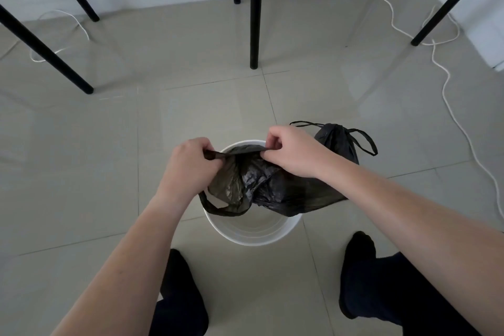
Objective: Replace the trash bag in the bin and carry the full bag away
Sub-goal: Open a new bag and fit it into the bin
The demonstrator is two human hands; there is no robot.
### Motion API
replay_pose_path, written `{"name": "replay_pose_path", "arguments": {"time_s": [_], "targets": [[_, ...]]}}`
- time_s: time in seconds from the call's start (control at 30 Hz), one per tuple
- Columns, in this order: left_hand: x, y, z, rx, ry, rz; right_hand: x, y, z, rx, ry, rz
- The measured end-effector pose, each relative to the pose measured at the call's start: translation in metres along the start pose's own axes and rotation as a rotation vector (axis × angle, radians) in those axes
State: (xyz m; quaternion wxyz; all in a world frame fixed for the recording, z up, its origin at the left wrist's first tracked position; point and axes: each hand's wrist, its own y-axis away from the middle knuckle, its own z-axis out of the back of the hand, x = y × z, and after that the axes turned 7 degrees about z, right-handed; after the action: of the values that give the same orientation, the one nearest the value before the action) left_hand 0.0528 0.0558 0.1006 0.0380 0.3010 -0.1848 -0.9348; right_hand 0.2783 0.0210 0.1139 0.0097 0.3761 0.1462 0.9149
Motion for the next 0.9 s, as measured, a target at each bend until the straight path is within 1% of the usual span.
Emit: {"name": "replay_pose_path", "arguments": {"time_s": [0.13,0.23,0.33,0.47,0.6,0.67,0.73,0.8,0.9], "targets": [[0.002,0.001,0.008,-0.054,0.007,0.029,-0.007,0.010,0.005,0.134,0.226,-0.057],[0.006,0.002,0.009,-0.086,0.067,0.015,-0.011,0.014,0.003,0.174,0.319,-0.046],[0.009,0.000,0.009,-0.102,0.150,-0.024,-0.012,0.013,0.002,0.142,0.308,-0.013],[0.008,-0.002,0.010,-0.068,0.200,-0.107,-0.014,0.010,0.005,0.054,0.183,0.030],[0.008,-0.003,0.012,-0.033,0.191,-0.097,-0.006,0.012,0.017,0.003,0.096,0.137],[0.007,0.001,0.013,-0.025,0.113,-0.085,-0.004,0.015,0.023,0.031,0.121,0.156],[0.008,0.007,0.011,-0.031,0.033,-0.078,-0.005,0.017,0.025,0.077,0.194,0.123],[0.007,0.011,0.007,-0.088,-0.018,-0.091,-0.004,0.024,0.024,0.113,0.291,0.082],[0.003,0.019,0.002,-0.170,0.045,-0.123,-0.001,0.035,0.025,0.143,0.385,0.046]]}}
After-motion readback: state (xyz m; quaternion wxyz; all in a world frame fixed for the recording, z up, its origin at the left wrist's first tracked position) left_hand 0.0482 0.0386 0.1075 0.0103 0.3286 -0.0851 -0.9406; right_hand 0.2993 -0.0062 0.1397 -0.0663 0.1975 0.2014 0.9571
